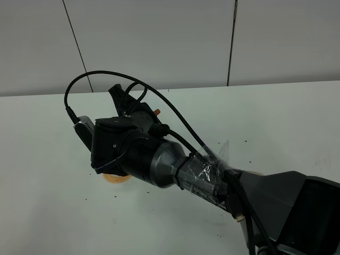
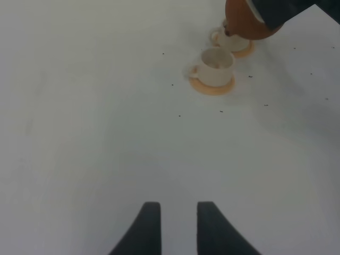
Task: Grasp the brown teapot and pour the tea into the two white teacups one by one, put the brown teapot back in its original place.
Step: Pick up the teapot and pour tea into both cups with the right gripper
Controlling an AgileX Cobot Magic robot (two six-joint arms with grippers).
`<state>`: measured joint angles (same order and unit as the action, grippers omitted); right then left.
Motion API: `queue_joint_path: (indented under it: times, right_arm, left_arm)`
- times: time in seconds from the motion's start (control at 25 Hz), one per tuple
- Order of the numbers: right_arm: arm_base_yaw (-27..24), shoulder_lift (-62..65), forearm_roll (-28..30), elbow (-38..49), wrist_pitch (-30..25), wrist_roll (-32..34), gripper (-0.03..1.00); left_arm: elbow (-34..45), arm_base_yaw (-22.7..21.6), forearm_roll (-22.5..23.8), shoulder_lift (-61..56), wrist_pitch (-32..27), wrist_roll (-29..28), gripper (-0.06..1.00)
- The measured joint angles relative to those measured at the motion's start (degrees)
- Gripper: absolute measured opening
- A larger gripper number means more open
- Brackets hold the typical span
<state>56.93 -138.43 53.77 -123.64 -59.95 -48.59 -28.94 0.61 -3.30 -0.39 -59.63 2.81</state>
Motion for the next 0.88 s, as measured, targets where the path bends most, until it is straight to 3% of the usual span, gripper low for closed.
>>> queue_joint_path:
  times: [0.88]
  right_arm:
    - [0.42,-2.13,4.04,0.00,0.28,-0.45,0.10]
  left_arm:
    - [0.00,0.00,0.00,0.00,0.00,0.00,0.24]
